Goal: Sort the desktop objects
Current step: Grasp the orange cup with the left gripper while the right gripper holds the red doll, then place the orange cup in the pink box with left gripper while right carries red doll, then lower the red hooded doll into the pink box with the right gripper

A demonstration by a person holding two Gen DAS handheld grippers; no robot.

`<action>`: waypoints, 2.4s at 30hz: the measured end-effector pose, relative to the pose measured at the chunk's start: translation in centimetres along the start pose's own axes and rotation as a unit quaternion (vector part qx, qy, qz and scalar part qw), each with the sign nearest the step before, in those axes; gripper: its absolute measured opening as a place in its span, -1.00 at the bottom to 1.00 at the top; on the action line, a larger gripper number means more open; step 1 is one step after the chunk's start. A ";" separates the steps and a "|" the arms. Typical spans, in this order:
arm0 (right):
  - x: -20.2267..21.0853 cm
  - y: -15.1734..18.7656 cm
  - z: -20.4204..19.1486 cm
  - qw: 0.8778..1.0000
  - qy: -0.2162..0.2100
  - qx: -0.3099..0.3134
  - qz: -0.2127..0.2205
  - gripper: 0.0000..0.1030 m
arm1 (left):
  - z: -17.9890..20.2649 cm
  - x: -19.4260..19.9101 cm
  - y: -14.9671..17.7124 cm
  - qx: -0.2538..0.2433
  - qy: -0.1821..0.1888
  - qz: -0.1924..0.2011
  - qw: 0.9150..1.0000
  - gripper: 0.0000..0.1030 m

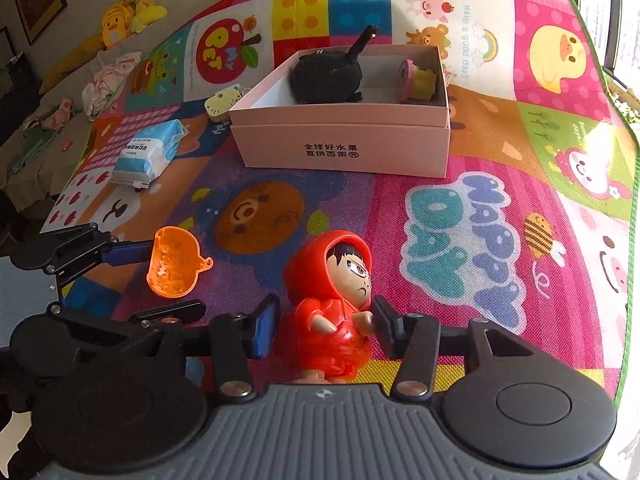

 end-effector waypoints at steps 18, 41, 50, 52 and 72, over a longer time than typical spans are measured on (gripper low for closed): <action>-0.8 0.7 -0.2 0.999 0.028 0.021 0.015 0.45 | 0.0 -0.6 -0.2 -0.012 0.002 0.005 1.000 0.45; 8.4 -6.6 1.2 0.988 -0.026 0.004 0.151 -0.07 | -0.3 0.7 -3.5 -0.029 -0.025 0.030 0.999 0.04; 10.6 -8.8 4.2 0.978 -0.002 -0.014 0.209 -0.07 | -2.3 -1.2 -10.9 -0.032 -0.046 0.089 0.994 0.04; 9.6 -8.3 4.7 0.981 -0.002 -0.022 0.194 -0.07 | -3.2 -3.1 -12.9 -0.021 -0.045 0.091 0.995 0.04; -1.4 -19.0 4.6 0.995 0.024 0.000 0.097 -0.07 | -7.8 -2.7 -7.7 0.101 -0.021 0.104 0.989 0.88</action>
Point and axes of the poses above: each gripper's, at about its wrist camera, not at the fingertips, and x roughly against the way its jaws point, z to its right, y to its underside, the point moved 5 cm from there along -x, roughly the way its jaws point, and after that the axes turned 4 degrees about y, right-handed, at the moved point
